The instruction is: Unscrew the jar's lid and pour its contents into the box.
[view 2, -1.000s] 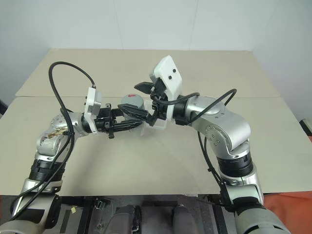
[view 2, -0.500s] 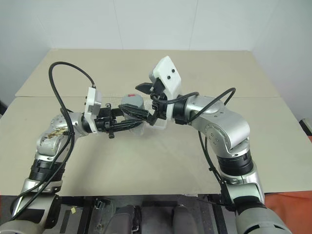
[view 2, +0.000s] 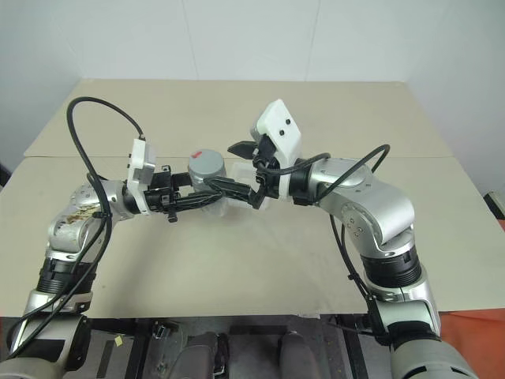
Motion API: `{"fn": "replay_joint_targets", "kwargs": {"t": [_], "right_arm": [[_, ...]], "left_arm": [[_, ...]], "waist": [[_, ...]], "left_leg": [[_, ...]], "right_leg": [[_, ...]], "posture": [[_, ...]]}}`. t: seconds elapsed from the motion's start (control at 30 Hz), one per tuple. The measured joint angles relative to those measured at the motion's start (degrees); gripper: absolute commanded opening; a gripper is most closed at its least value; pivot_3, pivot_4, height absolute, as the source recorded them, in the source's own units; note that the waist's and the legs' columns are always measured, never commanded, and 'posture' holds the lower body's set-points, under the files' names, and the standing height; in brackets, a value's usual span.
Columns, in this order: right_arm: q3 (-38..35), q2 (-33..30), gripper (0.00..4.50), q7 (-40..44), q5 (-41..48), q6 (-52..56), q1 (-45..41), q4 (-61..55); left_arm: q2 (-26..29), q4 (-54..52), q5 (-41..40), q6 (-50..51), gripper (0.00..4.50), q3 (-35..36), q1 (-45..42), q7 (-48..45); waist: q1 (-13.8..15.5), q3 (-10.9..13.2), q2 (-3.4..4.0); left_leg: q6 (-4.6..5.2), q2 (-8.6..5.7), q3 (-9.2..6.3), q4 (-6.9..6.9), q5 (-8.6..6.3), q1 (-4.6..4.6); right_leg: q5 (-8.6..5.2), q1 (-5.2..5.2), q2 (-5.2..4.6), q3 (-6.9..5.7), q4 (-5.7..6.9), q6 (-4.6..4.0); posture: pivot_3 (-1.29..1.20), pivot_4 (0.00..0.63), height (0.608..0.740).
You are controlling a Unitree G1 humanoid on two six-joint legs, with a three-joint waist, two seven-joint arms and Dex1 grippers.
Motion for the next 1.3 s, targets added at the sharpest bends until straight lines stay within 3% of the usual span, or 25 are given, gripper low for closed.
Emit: {"fn": "replay_joint_targets", "kwargs": {"t": [0.63,0.9,1.3], "right_arm": [[-3.1,-2.1,4.45,0.9,-0.5,-0.3,1.7,0.1],[-3.4,-7.1,4.45,9.0,1.3,-2.4,5.9,-1.7],[-4.7,0.2,4.45,5.3,4.8,-2.3,3.0,-2.2]], "left_arm": [[1.7,-1.3,-1.0,0.2,1.94,0.0,0.3,-2.6],[1.2,-0.3,-0.8,0.2,1.94,-0.1,0.2,-2.6],[-0.9,0.5,-0.8,0.1,1.94,-1.3,-0.8,-2.7]], "waist": [[0.0,0.0,0.00],[0.1,0.0,0.00],[0.0,0.0,0.00]], "left_leg": [[0.00,0.00,0.08,0.00,0.00,0.00],[0.00,-0.01,0.06,0.01,0.00,0.00],[0.00,0.00,-0.01,0.01,0.00,0.00]], "right_leg": [[0.00,0.00,0.00,0.00,0.00,0.00],[0.00,0.02,0.00,0.00,-0.02,0.00],[0.00,0.01,0.00,0.01,0.00,0.00]], "posture": [[0.00,0.150,0.740],[0.00,0.150,0.740],[0.00,0.150,0.740]]}}
